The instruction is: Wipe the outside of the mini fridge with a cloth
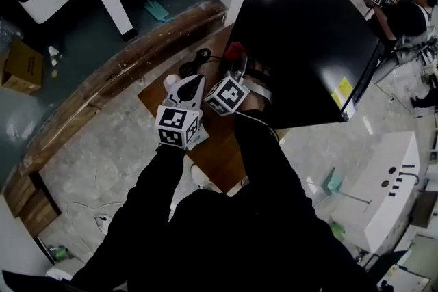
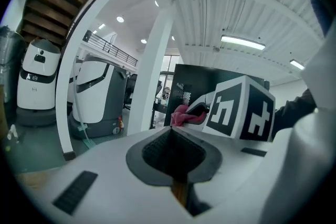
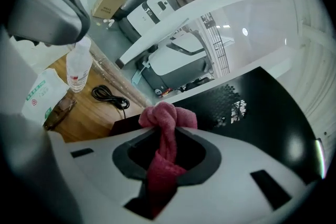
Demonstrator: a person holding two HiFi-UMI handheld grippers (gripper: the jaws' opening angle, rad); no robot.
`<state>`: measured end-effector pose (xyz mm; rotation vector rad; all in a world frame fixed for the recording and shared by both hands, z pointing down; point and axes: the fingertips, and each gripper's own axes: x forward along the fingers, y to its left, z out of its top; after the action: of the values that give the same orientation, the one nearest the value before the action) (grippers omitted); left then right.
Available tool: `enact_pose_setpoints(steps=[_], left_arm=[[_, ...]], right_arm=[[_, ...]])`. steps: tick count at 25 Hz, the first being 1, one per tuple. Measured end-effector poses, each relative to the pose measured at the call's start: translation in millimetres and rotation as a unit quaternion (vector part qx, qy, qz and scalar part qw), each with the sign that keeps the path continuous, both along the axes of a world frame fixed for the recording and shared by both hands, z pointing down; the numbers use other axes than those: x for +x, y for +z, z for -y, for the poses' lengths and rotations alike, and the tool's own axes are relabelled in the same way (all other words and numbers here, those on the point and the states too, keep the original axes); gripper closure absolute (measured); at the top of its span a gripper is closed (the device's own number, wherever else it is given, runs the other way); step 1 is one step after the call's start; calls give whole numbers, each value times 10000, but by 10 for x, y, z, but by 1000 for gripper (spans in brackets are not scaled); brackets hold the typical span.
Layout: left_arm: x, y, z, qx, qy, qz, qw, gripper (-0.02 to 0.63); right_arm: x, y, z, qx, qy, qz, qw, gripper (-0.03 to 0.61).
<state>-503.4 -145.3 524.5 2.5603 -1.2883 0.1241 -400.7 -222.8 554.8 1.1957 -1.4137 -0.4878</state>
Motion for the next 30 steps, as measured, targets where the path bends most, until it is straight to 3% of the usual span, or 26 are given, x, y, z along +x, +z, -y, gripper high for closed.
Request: enact_pose_setpoints(steps=[5, 16, 21, 25, 30], left_arm=[[-60, 364, -60, -376, -67, 25, 9993, 607], [-153, 989, -169, -848, -146, 61, 9963, 607], [-155, 1055, -275, -898, -181, 79, 9958, 607], [-255, 969, -341, -711, -105, 286, 9970, 607], [-250, 725, -351, -629, -126, 327, 9974, 607]], right_arm=[[53, 606, 25, -367, 177, -32, 9992, 491], [64, 1821, 29, -1247, 632, 401, 9894, 494], [134, 2245, -54, -1631, 887, 875, 9787, 494], [-123, 2050, -187, -1493, 329, 1246, 9804, 492], [-487, 1196, -593, -962, -492, 1724, 9791, 492]])
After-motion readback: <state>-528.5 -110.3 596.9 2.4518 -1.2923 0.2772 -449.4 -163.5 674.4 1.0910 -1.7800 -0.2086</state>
